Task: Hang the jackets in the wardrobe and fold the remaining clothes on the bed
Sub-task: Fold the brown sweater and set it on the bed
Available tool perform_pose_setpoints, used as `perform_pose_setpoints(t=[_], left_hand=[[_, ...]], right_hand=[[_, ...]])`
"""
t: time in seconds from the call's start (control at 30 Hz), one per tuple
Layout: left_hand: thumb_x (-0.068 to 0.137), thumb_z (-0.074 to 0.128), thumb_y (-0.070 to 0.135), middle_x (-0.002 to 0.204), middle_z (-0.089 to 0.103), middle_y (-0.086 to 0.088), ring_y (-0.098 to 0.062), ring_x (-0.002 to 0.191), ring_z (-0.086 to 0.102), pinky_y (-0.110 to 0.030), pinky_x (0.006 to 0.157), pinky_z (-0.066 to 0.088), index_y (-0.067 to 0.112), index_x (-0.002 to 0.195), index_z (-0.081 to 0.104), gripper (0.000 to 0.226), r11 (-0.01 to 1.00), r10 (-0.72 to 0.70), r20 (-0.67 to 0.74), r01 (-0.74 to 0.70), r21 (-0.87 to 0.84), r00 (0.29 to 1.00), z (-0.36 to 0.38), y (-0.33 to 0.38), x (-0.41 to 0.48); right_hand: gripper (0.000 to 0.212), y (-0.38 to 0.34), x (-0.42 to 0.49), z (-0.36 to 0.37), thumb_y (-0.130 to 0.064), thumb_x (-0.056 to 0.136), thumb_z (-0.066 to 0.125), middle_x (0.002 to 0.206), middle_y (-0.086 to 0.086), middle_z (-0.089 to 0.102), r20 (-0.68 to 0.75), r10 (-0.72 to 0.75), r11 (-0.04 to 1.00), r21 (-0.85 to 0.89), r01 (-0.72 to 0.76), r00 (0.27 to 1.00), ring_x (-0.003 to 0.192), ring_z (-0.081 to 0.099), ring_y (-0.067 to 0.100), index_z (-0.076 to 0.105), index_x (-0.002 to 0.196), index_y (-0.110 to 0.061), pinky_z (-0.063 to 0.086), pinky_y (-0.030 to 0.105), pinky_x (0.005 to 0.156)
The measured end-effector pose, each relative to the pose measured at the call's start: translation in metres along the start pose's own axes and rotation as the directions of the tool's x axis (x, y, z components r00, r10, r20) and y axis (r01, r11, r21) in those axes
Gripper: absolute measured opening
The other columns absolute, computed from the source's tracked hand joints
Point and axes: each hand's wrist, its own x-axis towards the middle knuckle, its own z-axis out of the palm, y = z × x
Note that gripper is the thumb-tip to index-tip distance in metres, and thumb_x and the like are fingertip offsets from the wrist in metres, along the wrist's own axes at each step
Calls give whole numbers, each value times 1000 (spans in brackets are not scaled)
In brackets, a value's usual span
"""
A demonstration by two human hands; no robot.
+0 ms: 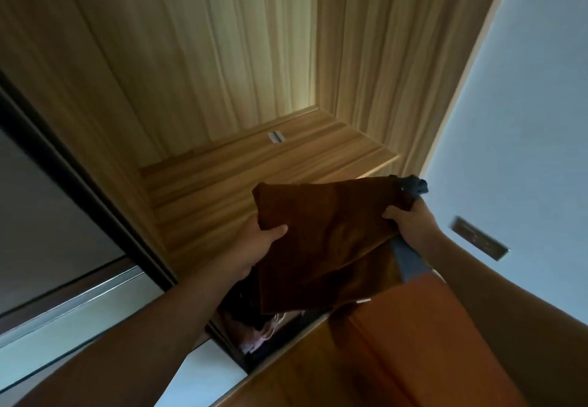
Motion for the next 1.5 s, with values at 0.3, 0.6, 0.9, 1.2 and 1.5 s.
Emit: perform_pose_setpoints(t=[0.3,0.6,0.9,1.2,1.5], left_hand=[[95,68,35,127,62,2,-24,115,61,-48,98,52,26,141,50,49,983,-62,-306,5,-185,950,-54,12,86],[100,62,30,125,61,1,-30,124,57,-47,104,48,24,143,50,45,991,-110,-673,30,-129,731,-133,33,183],[100,61,28,140,57,-10,-34,127,55,-47,106,47,20,146,47,49,976,15,-845,175,128,535,-251,58,260],[104,45,44,169,-7,-13,-35,155,-3,-47,125,9,25,162,10,70,603,162,-672,467,647,722,-286,23,326],[92,8,71,169,-3,-16,-30,156,-4,-41,126,4,30,162,6,81,387,203,-671,571,724,713,-286,-40,347]], right_hand=[[61,-53,137,128,-12,83,72,123,10,65,249,-90,994,81,72,964,105,66,26,46,137,-19,59,44,85],[58,-108,248,278,-21,90,71,117,-2,66,572,-156,987,49,156,805,100,67,18,45,142,-23,55,32,77],[66,-173,312,418,-34,93,72,122,-3,60,716,-182,976,50,211,674,108,63,22,39,149,-20,52,36,85],[92,-141,340,480,-69,94,48,169,14,0,769,-416,352,-357,865,486,154,2,40,4,162,-25,15,61,122],[91,-80,338,531,-92,81,14,168,5,-20,846,-331,220,-362,906,418,152,-25,36,-10,156,-47,3,64,122]])
